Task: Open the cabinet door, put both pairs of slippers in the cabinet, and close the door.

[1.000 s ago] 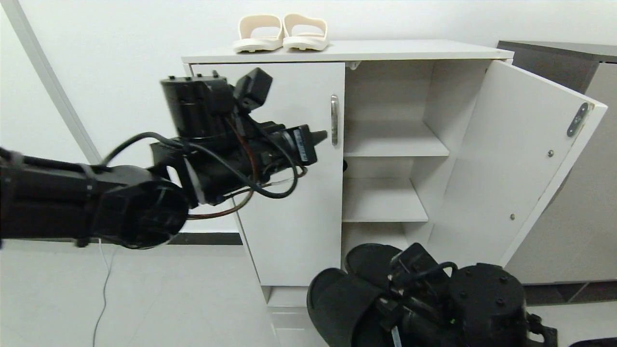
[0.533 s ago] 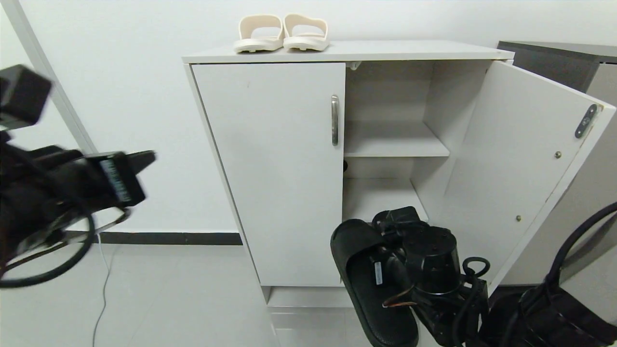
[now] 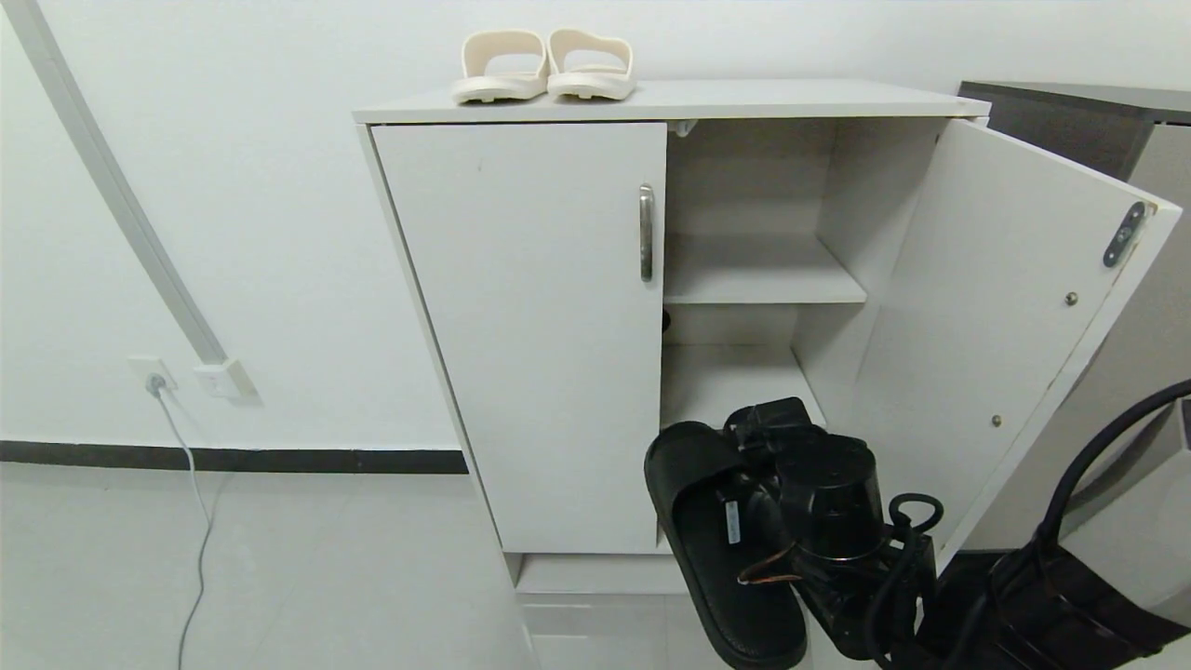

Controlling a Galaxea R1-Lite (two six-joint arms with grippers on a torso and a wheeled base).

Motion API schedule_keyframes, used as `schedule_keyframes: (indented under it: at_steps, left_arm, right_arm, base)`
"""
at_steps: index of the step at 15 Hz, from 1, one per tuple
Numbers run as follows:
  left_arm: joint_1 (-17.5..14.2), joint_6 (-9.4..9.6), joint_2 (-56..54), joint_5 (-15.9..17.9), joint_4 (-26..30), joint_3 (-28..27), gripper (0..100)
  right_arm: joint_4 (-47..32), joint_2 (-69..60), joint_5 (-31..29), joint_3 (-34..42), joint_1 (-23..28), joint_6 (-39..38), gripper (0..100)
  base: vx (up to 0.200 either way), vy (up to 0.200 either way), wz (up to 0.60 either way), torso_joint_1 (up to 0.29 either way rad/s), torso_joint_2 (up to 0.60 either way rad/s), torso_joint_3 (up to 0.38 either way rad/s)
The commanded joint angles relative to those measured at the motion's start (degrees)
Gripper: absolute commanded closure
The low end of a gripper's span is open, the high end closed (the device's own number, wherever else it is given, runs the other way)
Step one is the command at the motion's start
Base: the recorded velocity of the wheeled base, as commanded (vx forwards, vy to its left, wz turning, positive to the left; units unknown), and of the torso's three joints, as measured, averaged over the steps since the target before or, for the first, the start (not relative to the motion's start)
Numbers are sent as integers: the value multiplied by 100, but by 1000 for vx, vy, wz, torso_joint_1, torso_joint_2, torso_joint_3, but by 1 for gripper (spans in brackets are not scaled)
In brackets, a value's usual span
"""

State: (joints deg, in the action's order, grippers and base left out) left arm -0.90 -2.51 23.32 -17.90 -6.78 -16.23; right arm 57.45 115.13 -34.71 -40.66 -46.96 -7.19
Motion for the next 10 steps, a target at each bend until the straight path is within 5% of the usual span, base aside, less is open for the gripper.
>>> schedule_keyframes:
  at_steps: [1, 6, 7, 10]
  left_arm:
    - [-130, 198, -1409, 656, 115, 867, 100]
    - [81, 427, -2332, 1552, 370, 1623, 100]
    - [81, 532, -2332, 1772, 836, 1587, 100]
    - [81, 524, -2323, 2080, 687, 1614, 100]
  right_arm:
    - [-6, -8, -1, 5, 2, -10, 100]
    - [-6, 1, -1, 5, 2, -10, 100]
    - [-6, -8, -1, 5, 2, -10, 100]
    - [-6, 1, 8, 31, 2, -10, 100]
  base:
    - [0, 0, 0, 0, 0, 0]
    - [0, 0, 0, 0, 0, 0]
    - [0, 0, 0, 0, 0, 0]
    - [0, 0, 0, 0, 0, 0]
